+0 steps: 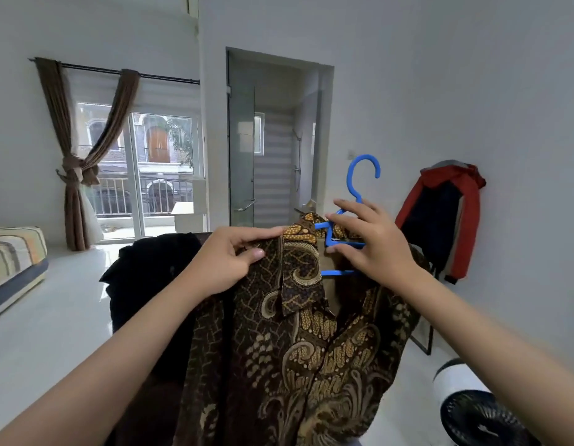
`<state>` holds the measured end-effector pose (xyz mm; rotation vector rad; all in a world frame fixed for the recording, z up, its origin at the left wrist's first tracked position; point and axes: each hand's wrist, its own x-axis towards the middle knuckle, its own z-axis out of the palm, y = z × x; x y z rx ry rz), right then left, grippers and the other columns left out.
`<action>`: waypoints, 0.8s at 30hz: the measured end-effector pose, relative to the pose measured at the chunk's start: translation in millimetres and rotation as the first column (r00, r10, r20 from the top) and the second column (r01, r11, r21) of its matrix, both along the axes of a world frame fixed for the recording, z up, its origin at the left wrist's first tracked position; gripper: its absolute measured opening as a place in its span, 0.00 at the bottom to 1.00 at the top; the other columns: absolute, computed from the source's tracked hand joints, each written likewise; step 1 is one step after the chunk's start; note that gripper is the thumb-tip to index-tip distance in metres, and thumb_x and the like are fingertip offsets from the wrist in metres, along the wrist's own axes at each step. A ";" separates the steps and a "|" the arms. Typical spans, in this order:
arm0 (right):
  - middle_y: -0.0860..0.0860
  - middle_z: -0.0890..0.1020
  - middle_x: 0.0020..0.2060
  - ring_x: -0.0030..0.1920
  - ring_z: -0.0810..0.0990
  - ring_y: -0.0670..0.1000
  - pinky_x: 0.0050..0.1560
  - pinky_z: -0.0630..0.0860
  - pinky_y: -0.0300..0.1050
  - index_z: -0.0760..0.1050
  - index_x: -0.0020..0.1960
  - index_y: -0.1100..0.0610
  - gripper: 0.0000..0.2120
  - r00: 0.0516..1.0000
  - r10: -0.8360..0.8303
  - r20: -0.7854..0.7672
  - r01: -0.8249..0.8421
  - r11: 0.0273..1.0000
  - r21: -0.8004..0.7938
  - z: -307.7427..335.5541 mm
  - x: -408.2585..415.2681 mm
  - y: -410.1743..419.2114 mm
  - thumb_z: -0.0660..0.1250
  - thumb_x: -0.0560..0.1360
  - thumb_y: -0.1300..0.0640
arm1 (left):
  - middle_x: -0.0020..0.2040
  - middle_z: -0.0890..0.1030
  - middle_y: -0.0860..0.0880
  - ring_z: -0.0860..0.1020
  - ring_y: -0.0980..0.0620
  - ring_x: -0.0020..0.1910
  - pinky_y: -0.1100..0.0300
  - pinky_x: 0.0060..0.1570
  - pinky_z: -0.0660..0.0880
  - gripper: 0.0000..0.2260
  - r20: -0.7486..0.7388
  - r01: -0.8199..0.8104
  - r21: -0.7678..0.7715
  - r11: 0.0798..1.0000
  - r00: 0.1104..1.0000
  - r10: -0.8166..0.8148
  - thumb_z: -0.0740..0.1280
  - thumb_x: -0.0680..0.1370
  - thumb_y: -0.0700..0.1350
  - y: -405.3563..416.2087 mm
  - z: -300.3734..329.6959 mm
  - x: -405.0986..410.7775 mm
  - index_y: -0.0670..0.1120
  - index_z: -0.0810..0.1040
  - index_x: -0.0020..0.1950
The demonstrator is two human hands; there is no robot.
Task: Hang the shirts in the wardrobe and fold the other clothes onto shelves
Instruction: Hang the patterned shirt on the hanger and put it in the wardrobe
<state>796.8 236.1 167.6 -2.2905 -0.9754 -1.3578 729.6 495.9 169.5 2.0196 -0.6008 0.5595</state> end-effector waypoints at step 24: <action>0.52 0.53 0.77 0.75 0.44 0.68 0.58 0.46 0.83 0.57 0.74 0.37 0.46 0.696 -0.718 -0.001 0.718 0.696 0.027 -22.1 -249.8 -88.6 0.71 0.61 0.30 | 0.54 0.82 0.57 0.78 0.59 0.58 0.66 0.59 0.72 0.21 0.035 0.586 -0.063 0.808 0.810 -0.585 0.64 0.76 0.30 -138.8 12.5 -104.5 0.58 0.81 0.51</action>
